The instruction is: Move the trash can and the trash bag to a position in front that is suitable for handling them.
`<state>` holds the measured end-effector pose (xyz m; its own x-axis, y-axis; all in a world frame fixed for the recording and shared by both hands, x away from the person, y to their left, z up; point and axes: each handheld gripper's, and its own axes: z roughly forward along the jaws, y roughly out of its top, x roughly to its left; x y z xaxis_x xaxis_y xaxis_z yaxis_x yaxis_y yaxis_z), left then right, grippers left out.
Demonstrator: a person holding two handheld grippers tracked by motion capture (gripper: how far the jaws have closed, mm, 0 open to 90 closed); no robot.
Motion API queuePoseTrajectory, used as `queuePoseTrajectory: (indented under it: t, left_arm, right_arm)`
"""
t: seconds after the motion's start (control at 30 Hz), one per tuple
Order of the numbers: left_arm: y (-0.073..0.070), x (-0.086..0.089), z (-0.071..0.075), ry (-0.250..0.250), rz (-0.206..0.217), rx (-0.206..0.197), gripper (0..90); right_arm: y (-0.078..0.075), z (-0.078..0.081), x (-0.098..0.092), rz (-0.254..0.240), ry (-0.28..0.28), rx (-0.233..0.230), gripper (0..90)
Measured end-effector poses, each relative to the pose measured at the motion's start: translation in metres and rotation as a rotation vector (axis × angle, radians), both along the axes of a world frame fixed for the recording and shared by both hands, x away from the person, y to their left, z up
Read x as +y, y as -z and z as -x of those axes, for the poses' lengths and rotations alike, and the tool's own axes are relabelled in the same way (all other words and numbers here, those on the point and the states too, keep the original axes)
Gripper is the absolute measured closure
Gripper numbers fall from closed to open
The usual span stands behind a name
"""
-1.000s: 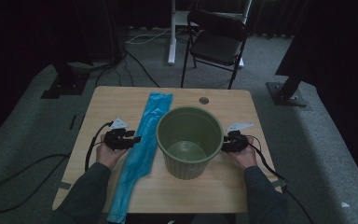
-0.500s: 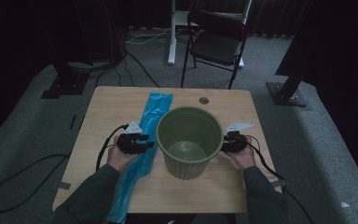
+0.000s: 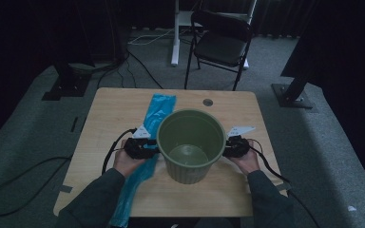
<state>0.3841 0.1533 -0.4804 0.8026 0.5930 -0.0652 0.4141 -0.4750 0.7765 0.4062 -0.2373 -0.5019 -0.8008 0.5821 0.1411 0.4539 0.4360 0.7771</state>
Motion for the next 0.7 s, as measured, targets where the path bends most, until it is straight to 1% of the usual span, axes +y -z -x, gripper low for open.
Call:
queuePoseTrajectory:
  t: [0.2,0.4,0.6,0.7]
  left_arm:
    - [-0.001,0.002,0.004,0.026,0.006,0.003,58.3]
    - [-0.001,0.005,0.011,0.061,0.004,0.008,59.6]
    - [-0.002,0.008,0.016,0.079,0.003,0.008,60.1]
    - [-0.002,0.009,0.017,0.085,0.006,0.011,60.0]
  right_arm:
    - [-0.001,0.004,0.001,0.005,-0.034,0.002,69.5]
    - [-0.003,0.009,0.002,0.003,-0.072,0.006,71.6]
    - [-0.004,0.013,0.003,0.004,-0.117,0.004,72.5]
    - [-0.005,0.013,0.003,-0.006,-0.133,0.005,72.5]
